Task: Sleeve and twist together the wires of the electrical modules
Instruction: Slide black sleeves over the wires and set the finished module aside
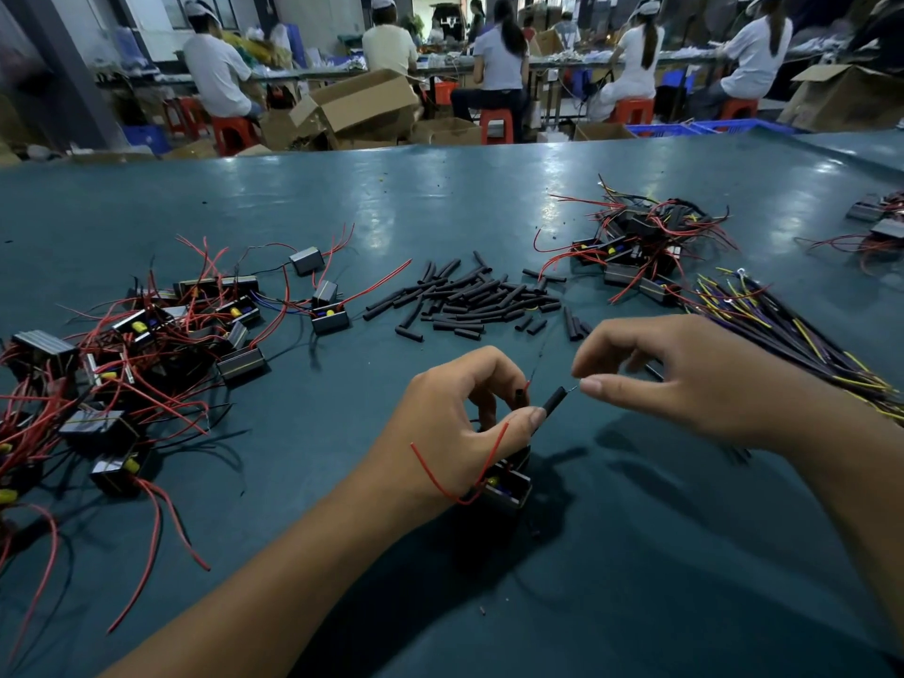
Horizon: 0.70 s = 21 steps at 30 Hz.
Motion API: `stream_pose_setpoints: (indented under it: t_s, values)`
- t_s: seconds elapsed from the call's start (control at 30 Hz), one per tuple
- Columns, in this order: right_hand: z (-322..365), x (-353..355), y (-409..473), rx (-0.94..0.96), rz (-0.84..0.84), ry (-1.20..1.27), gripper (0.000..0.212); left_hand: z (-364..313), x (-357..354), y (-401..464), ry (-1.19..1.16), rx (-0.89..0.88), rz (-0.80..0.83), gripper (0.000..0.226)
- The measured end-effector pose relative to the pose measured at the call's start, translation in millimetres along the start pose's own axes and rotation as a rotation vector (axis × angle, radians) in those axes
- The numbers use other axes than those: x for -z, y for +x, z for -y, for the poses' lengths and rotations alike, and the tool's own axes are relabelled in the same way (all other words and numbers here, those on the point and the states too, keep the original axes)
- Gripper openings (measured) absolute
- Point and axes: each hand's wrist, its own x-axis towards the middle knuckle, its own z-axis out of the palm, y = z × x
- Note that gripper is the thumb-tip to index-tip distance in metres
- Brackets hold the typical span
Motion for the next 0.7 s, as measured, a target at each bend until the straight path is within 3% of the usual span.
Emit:
stream_pose_setpoints:
  t_s: [0.1,0.27,0.43,0.7]
  values:
    - [-2,-7,3,0.034,0.011,-0.037,0.006,0,-2,0,0.003,-0.011,0.003,0.013]
    - [6,-11,3,0.129,-0.048,-0.032,0.004,3,-4,0,0.101,0.026,-0.034,0.022]
    - [21,-13,3,0.207,-0.11,0.005,0.005,0,-8,0,0.1,0.001,-0.079,0.015]
    - [33,-14,-1,0.351,-0.226,-0.331,0.01,-3,-8,1,0.176,-0.041,-0.079,0.012]
